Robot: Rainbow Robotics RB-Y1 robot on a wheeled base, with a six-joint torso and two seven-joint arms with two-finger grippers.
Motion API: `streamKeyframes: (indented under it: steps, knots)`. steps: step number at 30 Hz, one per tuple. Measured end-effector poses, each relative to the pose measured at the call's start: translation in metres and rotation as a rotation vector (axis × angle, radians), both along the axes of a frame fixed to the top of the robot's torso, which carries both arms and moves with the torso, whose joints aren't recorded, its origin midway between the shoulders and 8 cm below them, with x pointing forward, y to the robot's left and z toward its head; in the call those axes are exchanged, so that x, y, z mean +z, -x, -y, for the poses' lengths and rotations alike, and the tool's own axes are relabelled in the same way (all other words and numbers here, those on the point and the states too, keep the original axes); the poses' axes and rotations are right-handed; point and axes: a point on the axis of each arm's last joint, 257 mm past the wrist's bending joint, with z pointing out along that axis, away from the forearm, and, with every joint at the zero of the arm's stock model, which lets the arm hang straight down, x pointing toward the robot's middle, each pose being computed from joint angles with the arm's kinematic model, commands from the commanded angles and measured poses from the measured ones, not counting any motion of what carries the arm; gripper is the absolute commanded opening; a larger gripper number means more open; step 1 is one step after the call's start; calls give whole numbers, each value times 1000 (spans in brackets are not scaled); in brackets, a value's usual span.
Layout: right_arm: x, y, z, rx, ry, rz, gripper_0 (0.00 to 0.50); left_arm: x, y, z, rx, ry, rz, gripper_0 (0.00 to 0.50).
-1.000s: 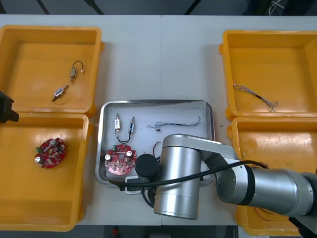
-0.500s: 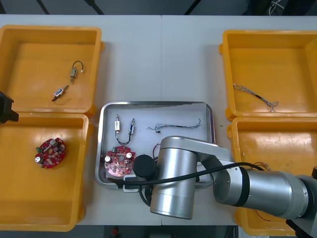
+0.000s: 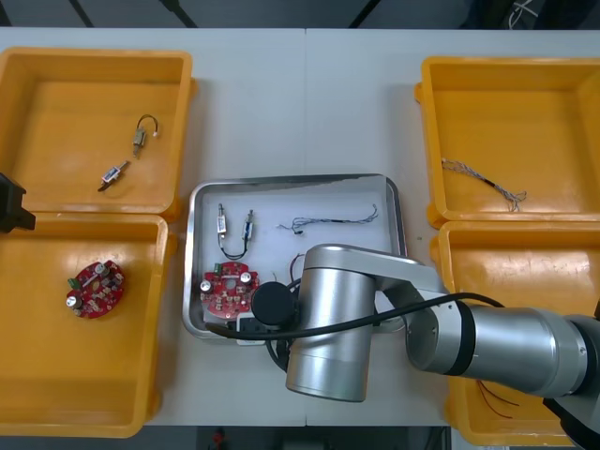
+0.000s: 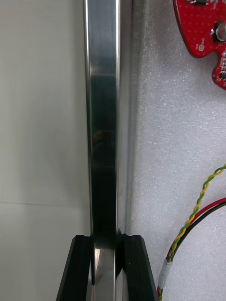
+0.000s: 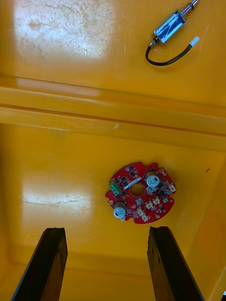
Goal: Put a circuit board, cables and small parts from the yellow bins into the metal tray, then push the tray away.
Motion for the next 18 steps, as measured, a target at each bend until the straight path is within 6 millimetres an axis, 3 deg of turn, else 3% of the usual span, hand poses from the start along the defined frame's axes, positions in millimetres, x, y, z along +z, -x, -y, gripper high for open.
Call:
streamKeyframes:
  steps: [18]
  knots:
    - [68,-61,4,3,21,138,0,0,0,0,0,0,0,500]
